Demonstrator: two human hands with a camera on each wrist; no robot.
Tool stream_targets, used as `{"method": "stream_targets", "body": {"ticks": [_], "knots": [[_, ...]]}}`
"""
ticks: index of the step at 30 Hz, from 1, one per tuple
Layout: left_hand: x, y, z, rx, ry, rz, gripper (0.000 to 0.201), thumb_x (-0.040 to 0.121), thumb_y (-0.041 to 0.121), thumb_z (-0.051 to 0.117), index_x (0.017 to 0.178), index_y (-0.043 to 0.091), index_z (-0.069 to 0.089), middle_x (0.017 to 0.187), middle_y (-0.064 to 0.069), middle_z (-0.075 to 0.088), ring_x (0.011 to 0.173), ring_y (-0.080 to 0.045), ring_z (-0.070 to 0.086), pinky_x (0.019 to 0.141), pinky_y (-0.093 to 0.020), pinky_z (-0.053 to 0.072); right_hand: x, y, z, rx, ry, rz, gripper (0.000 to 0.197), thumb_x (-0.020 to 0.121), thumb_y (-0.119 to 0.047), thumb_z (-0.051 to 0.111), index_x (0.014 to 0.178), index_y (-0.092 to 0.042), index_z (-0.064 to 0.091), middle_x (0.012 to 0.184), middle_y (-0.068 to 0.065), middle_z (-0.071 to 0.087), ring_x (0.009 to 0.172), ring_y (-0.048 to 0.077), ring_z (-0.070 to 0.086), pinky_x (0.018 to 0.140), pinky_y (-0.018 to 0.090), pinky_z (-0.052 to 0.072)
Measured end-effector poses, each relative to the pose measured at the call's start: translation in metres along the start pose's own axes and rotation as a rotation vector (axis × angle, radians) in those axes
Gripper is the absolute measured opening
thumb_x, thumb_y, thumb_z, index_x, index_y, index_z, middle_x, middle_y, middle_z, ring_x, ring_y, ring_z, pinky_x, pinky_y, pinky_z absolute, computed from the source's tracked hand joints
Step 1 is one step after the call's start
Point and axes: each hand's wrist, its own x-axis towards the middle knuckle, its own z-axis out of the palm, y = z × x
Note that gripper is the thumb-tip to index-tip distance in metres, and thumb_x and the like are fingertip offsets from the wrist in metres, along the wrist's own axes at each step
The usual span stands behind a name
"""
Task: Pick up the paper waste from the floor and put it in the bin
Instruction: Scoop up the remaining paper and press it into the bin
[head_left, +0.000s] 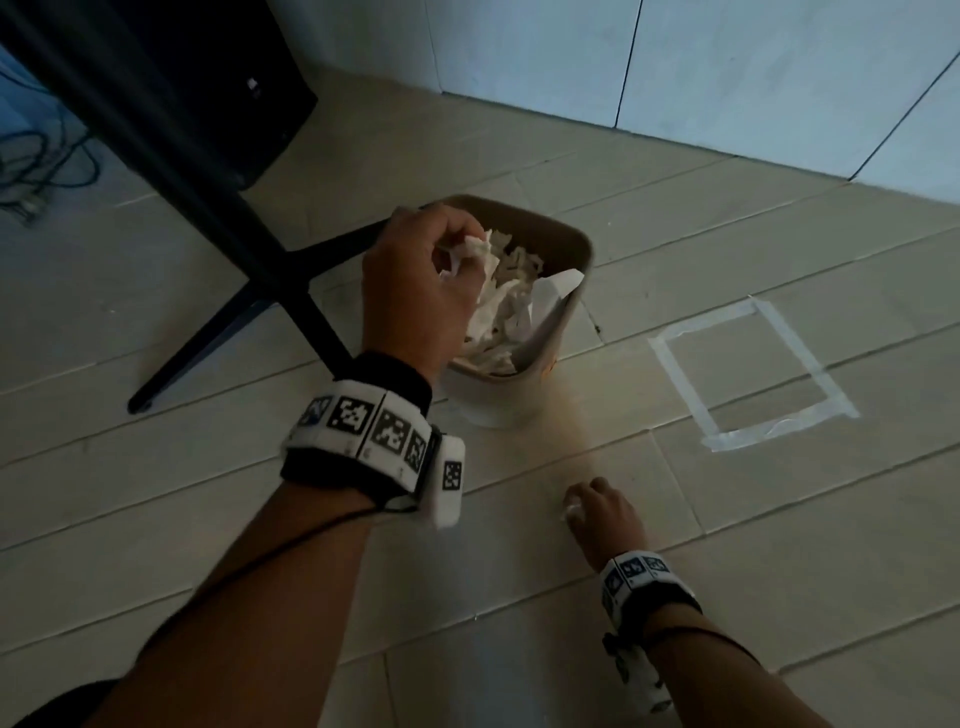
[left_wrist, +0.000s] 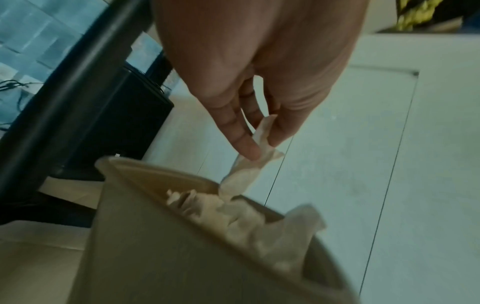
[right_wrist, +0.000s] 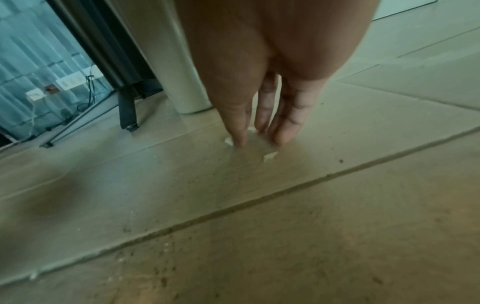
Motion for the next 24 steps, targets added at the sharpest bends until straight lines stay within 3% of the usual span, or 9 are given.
{"method": "stream_targets", "body": {"ticks": [3,6,8,14,18,21,24], "knots": [[0.009,-0.023,0.02,0.237,-0.218,-0.055,0.015,0.079,0.023,0.068,0.094,0.022,0.068,0.102,-0.002,0.06,0.085,-0.019,0.063,0.075,-0.034,0.056,0.003,0.002,0.006,-0.022,0.043,-0.02,0.018,0.089,-0.014,0.053,0.095,-0.009,0.07,0.101,0.012,0.063,0.094,0.035,0.062,0.073,0.037,0.047],[0.006,-0.031,0.032,0.322,-0.604,-0.208,0.03,0.084,0.035,0.068,0.11,0.021,0.068,0.109,0.0,0.067,0.1,-0.019,0.063,0.089,-0.035,0.054,0.003,0.001,0.008,-0.035,0.029,-0.002,0.019,0.089,-0.01,0.052,0.099,-0.005,0.067,0.105,0.015,0.063,0.097,0.036,0.06,0.074,0.038,0.047],[0.003,-0.029,0.034,0.327,-0.713,-0.243,0.033,0.088,0.04,0.063,0.116,0.024,0.066,0.112,0.0,0.07,0.107,-0.019,0.063,0.094,-0.038,0.053,0.002,0.0,0.009,-0.059,0.0,-0.003,0.02,0.089,-0.008,0.049,0.103,-0.004,0.063,0.109,0.016,0.06,0.1,0.036,0.058,0.075,0.038,0.046],[0.001,-0.021,0.028,0.294,-0.62,-0.183,0.033,0.09,0.038,0.061,0.12,0.025,0.066,0.113,0.001,0.07,0.106,-0.017,0.064,0.095,-0.036,0.052,-0.003,0.003,0.008,-0.013,-0.031,0.029,0.022,0.087,-0.005,0.047,0.105,-0.005,0.061,0.111,0.017,0.058,0.103,0.037,0.057,0.08,0.041,0.05],[-0.008,-0.022,0.025,0.254,-0.539,-0.127,0.028,0.09,0.036,0.061,0.115,0.026,0.068,0.109,0.003,0.071,0.102,-0.015,0.064,0.089,-0.037,0.056,-0.008,0.002,0.009,0.058,-0.011,0.013,0.034,0.084,-0.011,0.053,0.118,-0.013,0.057,0.116,0.011,0.055,0.105,0.035,0.057,0.083,0.041,0.052],[-0.016,-0.024,0.024,0.235,-0.518,-0.092,0.026,0.092,0.03,0.059,0.115,0.026,0.068,0.113,0.003,0.071,0.099,-0.013,0.064,0.087,-0.033,0.056,-0.006,-0.002,0.011,0.007,-0.026,-0.04,0.039,0.081,-0.016,0.06,0.12,-0.018,0.057,0.117,0.009,0.053,0.105,0.035,0.056,0.079,0.041,0.051],[-0.022,-0.024,0.019,0.218,-0.487,-0.041,0.026,0.091,0.024,0.059,0.114,0.025,0.069,0.114,0.001,0.071,0.1,-0.015,0.066,0.088,-0.032,0.055,-0.004,-0.004,0.013,-0.048,0.008,-0.086,0.029,0.087,-0.02,0.057,0.115,-0.019,0.061,0.114,0.009,0.055,0.101,0.034,0.057,0.072,0.038,0.048]]}}
